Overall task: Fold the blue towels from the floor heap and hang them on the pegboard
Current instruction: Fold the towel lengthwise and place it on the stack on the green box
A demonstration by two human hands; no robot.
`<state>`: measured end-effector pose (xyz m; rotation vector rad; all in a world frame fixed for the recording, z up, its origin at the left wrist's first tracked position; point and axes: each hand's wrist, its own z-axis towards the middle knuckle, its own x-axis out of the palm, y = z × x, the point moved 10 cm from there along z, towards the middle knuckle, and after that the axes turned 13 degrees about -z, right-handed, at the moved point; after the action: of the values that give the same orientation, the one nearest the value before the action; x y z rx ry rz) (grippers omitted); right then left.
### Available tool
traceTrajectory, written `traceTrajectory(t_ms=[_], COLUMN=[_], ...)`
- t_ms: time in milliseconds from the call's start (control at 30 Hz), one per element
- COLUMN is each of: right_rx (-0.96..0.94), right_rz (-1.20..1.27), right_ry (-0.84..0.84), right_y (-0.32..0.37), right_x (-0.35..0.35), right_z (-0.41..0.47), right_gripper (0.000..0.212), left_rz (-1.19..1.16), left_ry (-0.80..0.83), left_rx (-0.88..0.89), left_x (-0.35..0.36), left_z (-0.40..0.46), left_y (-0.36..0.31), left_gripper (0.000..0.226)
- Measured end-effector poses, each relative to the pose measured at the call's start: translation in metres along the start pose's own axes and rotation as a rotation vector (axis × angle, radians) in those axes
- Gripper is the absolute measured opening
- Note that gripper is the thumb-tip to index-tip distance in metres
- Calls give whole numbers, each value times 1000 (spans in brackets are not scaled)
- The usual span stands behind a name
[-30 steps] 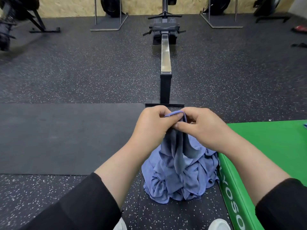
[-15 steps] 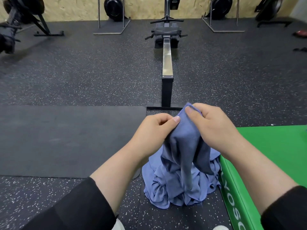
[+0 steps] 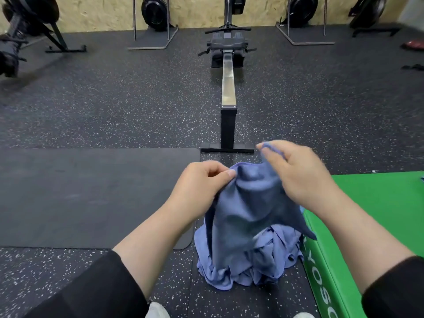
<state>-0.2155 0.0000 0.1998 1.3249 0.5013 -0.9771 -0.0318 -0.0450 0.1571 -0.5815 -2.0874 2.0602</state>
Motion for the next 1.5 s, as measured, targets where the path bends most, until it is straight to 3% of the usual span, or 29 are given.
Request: traceTrajectory(t_ms=[100,200,267,367,600,767,900,1000,1133,1367,1500], right_rx=[-100,-123,-109,-57,142,156,0,-105,-93,50,140], right_rz=[-27,50,43,35,0,-87,-35,-37,-22,-58,-117], right_ry=[219,268,226,126,-99,101,254,295,257,6,28], right_y=[19,25,23,15,-20,-30,-2,16,18,-2,-22], right_x=[33,44,41,29,-5,17,38,48,46,18,18], right_z=[-7,-11,-9,-3,2,-1,-7,-11,-9,1,0], right_gripper=[38,20,9,13,19,14,47,43,6,27,31], left_rz=[-102,-189,-221,-202,81,12,-20,-35,-90,95,73], left_ry=[-35,-51,-56,-35,74,-30,40,91,56,40,-81], left_rx=[35,36,41,40,-153,-47,9,49,68,-89,6], left_x=[2,2,0,-1,-1,-15,-1,8,3,-9,-25], left_z=[0,-1,-1,0,-3,-2,-6,-10,-8,-1,0], left_y=[-8,-10,-12,-12,25,6,-8,-16,-18,14,1], left_gripper=[17,18,20,21,21,17,15,13,6,14,21])
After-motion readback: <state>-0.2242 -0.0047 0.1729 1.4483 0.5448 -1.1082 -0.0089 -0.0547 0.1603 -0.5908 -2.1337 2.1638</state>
